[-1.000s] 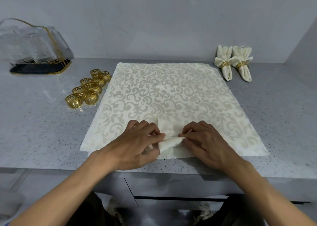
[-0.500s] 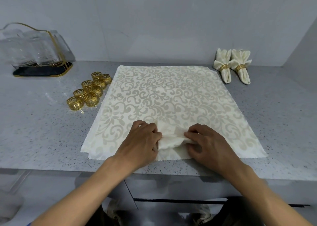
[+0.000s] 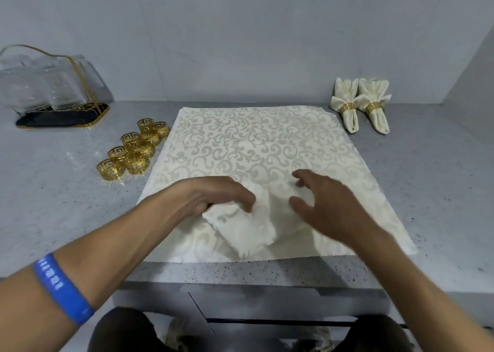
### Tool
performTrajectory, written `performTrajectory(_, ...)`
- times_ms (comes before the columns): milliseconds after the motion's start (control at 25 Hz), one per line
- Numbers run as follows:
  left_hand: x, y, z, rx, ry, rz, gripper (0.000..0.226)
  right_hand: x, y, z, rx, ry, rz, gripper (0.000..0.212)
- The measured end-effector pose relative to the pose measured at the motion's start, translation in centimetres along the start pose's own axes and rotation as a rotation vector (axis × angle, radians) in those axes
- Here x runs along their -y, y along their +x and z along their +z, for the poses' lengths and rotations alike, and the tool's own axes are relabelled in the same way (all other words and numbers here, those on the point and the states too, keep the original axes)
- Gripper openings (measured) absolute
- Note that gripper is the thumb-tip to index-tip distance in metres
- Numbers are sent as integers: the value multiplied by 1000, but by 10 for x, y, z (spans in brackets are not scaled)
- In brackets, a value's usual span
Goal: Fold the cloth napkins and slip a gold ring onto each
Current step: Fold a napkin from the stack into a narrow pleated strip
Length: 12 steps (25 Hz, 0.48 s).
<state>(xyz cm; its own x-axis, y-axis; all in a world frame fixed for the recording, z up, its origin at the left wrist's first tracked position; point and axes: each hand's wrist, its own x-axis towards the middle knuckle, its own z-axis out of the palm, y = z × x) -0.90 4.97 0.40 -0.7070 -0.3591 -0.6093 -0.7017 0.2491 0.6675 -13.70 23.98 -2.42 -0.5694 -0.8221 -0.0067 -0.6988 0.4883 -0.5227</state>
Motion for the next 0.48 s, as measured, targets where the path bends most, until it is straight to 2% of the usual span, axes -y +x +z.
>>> performTrajectory(120,9,18,-14,59,111,-57,42,0,-18,49,-28,-152,-171,54)
performTrajectory(160,8,15,-15,14,249,-39,44,-4,-18,58,-34,-181,-174,54)
performTrajectory(200,9,11,-14,-113,494,4,44,-6,-15,63,-55,-211,-162,54)
performTrajectory(240,12,8,-7,-350,777,94,44,-9,-11,66,-75,-244,-149,57)
performTrajectory(280,14,3,7,-575,1002,271,46,-9,-9,68,-86,-273,-146,62)
performTrajectory(320,16,-2,26,-667,1057,463,50,-8,-9,69,-89,-298,-159,67)
performTrajectory(360,26,0,42,-601,1035,590,56,-7,-8,69,-86,-322,-175,70)
performTrajectory(400,36,2,56,-468,996,624,60,-7,-9,69,-68,-336,-175,72)
performTrajectory(440,46,9,62,-365,971,604,63,-9,-11,69,-42,-345,-160,73)
performTrajectory(480,55,17,65,-329,947,582,64,-12,-13,66,-23,-346,-137,72)
